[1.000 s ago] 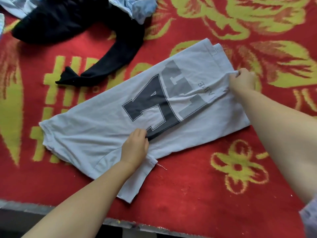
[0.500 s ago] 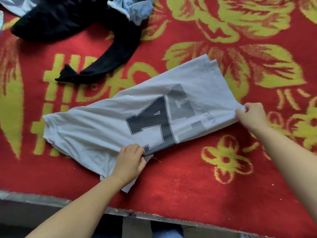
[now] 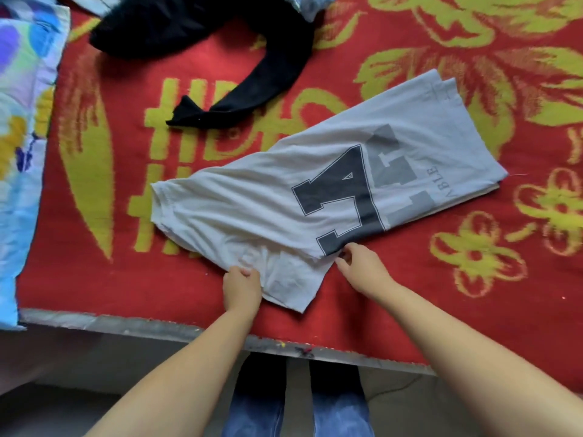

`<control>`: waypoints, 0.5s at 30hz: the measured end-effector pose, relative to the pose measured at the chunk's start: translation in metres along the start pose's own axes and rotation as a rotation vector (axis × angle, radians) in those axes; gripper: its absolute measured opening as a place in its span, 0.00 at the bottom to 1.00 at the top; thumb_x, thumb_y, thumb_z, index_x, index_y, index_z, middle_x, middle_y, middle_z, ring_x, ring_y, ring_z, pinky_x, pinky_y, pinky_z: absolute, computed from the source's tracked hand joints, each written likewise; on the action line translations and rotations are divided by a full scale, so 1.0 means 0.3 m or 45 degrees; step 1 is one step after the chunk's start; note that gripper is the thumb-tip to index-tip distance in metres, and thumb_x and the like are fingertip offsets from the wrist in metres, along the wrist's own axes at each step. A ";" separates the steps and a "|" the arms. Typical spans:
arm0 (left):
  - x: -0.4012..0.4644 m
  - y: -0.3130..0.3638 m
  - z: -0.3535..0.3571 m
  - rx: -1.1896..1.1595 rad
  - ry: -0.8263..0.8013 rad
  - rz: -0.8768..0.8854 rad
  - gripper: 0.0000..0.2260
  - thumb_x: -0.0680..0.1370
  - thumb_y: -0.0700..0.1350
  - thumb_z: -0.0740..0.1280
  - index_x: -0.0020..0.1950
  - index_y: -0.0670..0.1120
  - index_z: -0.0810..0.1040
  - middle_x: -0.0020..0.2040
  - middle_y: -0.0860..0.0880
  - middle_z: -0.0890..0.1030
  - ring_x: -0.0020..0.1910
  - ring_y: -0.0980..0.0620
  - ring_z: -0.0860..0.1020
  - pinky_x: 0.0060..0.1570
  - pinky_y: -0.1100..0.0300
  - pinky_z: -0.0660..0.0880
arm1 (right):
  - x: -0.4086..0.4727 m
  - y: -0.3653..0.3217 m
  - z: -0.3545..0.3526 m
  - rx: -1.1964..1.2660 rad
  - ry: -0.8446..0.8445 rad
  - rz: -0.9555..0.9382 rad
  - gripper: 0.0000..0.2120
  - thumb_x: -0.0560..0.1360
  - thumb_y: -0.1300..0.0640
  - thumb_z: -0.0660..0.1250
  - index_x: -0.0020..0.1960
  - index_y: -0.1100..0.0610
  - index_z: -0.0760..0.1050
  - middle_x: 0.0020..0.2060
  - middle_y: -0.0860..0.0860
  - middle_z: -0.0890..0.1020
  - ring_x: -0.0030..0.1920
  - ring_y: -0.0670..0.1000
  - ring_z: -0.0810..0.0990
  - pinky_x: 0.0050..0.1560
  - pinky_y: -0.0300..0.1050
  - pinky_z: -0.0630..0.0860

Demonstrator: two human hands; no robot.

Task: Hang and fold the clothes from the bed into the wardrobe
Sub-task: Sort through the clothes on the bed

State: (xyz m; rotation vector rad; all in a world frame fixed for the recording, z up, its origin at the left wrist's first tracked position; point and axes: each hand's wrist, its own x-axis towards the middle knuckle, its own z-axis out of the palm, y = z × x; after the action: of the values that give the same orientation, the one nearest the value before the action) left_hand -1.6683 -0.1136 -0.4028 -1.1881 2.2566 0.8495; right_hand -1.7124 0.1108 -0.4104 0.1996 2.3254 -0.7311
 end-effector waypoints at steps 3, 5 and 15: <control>-0.030 -0.066 0.037 -0.117 -0.155 -0.170 0.15 0.78 0.46 0.66 0.51 0.33 0.77 0.52 0.34 0.79 0.53 0.38 0.77 0.54 0.51 0.72 | -0.036 -0.057 0.127 0.537 0.182 0.241 0.07 0.76 0.56 0.67 0.50 0.59 0.72 0.45 0.56 0.79 0.47 0.57 0.77 0.45 0.46 0.68; -0.064 -0.060 0.066 -0.382 -0.209 -0.237 0.15 0.77 0.46 0.67 0.48 0.33 0.76 0.45 0.37 0.79 0.43 0.41 0.77 0.47 0.51 0.74 | -0.039 -0.067 0.166 0.564 0.270 0.226 0.06 0.76 0.58 0.65 0.42 0.56 0.69 0.43 0.58 0.77 0.43 0.55 0.73 0.40 0.44 0.62; -0.092 -0.094 -0.010 -1.343 -0.657 -0.589 0.08 0.77 0.35 0.57 0.48 0.42 0.75 0.37 0.47 0.83 0.37 0.48 0.82 0.41 0.56 0.78 | -0.148 -0.149 0.235 0.960 -0.253 0.688 0.04 0.76 0.58 0.58 0.47 0.55 0.71 0.39 0.53 0.80 0.38 0.53 0.81 0.42 0.47 0.78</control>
State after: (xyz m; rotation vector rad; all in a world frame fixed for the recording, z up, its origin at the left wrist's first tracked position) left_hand -1.6302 -0.1123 -0.3919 -1.5414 0.9921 1.9423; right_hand -1.6537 0.0369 -0.4041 0.9908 1.5954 -1.2280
